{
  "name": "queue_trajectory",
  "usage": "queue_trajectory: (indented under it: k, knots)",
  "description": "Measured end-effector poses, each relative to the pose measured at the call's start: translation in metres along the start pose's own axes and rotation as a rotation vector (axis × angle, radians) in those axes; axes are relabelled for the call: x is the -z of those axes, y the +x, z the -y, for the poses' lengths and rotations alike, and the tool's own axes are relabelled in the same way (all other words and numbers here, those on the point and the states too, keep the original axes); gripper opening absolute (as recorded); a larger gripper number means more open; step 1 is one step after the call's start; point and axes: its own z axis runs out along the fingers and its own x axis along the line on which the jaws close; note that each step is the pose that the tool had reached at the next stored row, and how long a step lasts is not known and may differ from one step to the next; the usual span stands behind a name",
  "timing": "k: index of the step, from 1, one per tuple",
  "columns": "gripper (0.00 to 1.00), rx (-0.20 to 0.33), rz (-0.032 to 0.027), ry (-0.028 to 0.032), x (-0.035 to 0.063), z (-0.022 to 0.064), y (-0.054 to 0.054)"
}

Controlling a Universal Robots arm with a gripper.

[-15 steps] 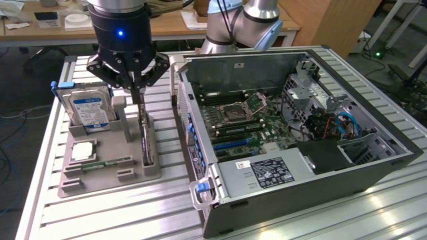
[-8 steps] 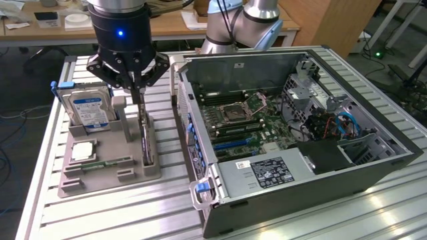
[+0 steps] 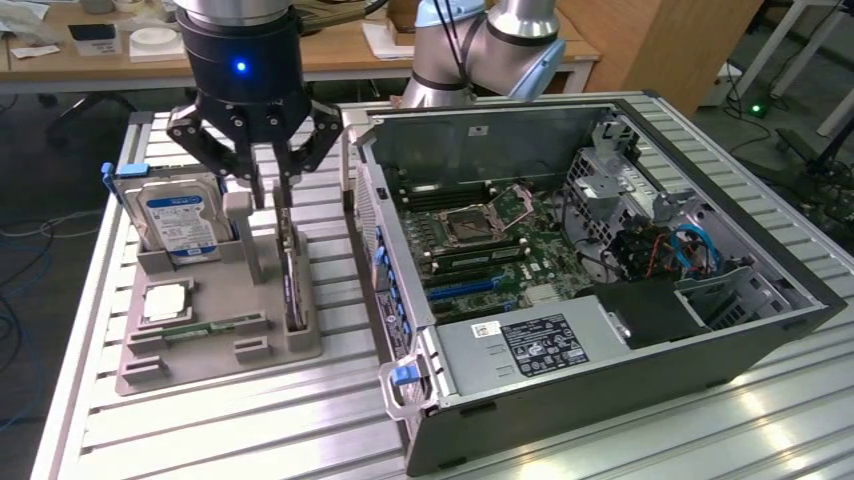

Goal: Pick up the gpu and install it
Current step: 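Pick up the gpu and move the gpu toward the slot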

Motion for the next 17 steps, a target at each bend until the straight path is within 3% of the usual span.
queue_trajectory:
  k: [2,4,5,7,17]
  knots:
    - [0.35,0.000,0.0000,0.0000,0.0000,0.0000,0.0000]
    - [0.47,0.000,0.0000,0.0000,0.0000,0.0000,0.0000]
    - [0.47,0.000,0.0000,0.0000,0.0000,0.0000,0.0000]
    - [0.59,0.001,-0.0004,0.0015,-0.0005,-0.0001,0.0000]
    - [0.59,0.063,-0.0032,0.0020,-0.0088,-0.0061,0.0004]
